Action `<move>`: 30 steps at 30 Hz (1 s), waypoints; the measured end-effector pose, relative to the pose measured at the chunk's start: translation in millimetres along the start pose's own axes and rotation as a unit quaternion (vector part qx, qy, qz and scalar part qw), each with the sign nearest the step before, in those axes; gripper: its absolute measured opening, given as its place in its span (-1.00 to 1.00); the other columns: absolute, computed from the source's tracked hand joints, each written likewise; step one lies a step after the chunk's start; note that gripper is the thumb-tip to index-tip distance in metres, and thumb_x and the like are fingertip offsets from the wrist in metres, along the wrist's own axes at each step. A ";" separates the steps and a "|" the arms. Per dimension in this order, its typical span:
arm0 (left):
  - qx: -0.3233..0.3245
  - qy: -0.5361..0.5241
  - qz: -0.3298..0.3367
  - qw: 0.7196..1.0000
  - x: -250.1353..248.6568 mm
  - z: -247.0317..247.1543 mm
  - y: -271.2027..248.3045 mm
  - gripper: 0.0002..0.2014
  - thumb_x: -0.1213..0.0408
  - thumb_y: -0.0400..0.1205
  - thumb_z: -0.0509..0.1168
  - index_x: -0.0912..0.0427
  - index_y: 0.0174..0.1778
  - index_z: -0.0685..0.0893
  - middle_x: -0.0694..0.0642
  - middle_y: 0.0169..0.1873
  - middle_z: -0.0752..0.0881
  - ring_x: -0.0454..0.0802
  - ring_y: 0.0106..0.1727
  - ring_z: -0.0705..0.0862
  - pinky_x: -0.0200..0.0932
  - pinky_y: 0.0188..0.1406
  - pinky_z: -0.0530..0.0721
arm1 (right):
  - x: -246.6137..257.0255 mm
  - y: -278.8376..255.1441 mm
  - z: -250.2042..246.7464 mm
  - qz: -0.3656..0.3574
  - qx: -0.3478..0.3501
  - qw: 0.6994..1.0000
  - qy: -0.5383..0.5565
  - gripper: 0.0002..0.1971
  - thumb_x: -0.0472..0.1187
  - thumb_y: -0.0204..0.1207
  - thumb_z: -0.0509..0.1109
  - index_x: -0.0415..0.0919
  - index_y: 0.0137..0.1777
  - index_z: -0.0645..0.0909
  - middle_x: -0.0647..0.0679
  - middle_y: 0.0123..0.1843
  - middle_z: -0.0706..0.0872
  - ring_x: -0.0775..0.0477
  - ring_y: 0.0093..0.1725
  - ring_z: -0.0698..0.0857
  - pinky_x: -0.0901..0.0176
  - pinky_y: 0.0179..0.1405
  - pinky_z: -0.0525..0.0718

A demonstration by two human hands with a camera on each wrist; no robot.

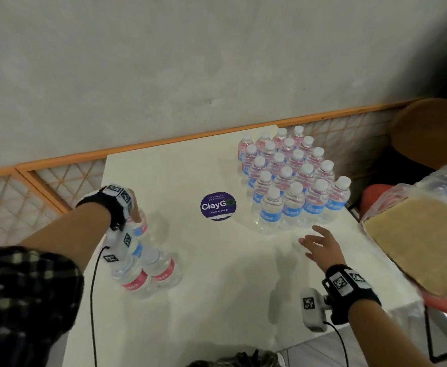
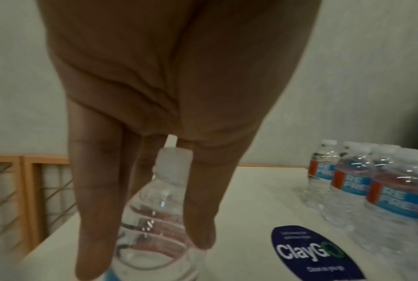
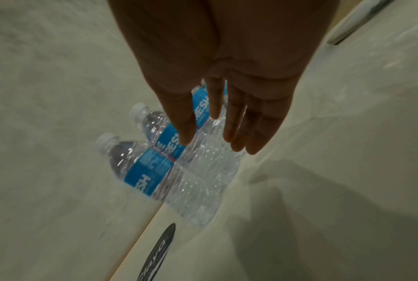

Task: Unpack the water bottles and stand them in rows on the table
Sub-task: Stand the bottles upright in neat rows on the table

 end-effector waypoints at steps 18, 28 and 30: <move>0.086 -0.145 0.353 0.920 -275.6 -39.9 -190.3 -0.48 0.10 0.50 0.48 0.22 0.34 0.59 0.11 -0.05 0.78 0.09 0.02 0.78 -0.11 -0.03 0.70 | 50.8 -64.1 137.5 -0.120 0.170 0.956 -0.209 -0.25 -0.13 0.27 0.63 -0.05 0.41 0.32 0.06 0.16 0.61 -0.05 0.18 0.63 0.13 0.10 0.56; 0.037 0.184 0.224 0.956 -168.1 -1.3 -164.8 -0.20 -0.18 0.49 0.38 0.10 0.59 0.31 0.07 0.53 0.39 0.07 0.54 0.39 -0.05 0.45 0.37 | 51.4 -56.7 86.3 -0.125 0.061 0.977 -0.163 -0.36 -0.22 0.31 0.60 -0.06 0.37 0.40 0.04 0.11 0.62 -0.06 0.06 0.60 0.21 0.00 0.46; 0.054 0.204 0.209 0.955 -156.3 12.9 -157.5 -0.18 -0.19 0.43 0.44 0.06 0.56 0.36 0.04 0.49 0.46 0.06 0.49 0.46 -0.05 0.41 0.43 | 52.2 -53.7 80.8 -0.123 0.049 0.980 -0.152 -0.35 -0.22 0.32 0.59 -0.05 0.38 0.39 0.05 0.11 0.60 -0.03 0.04 0.58 0.21 -0.01 0.45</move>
Point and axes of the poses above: each hand's wrist, its own y-axis towards the middle knuckle, its own z-axis out of the palm, x = y × z, the point moved 10 cm from there along y, towards the middle knuckle
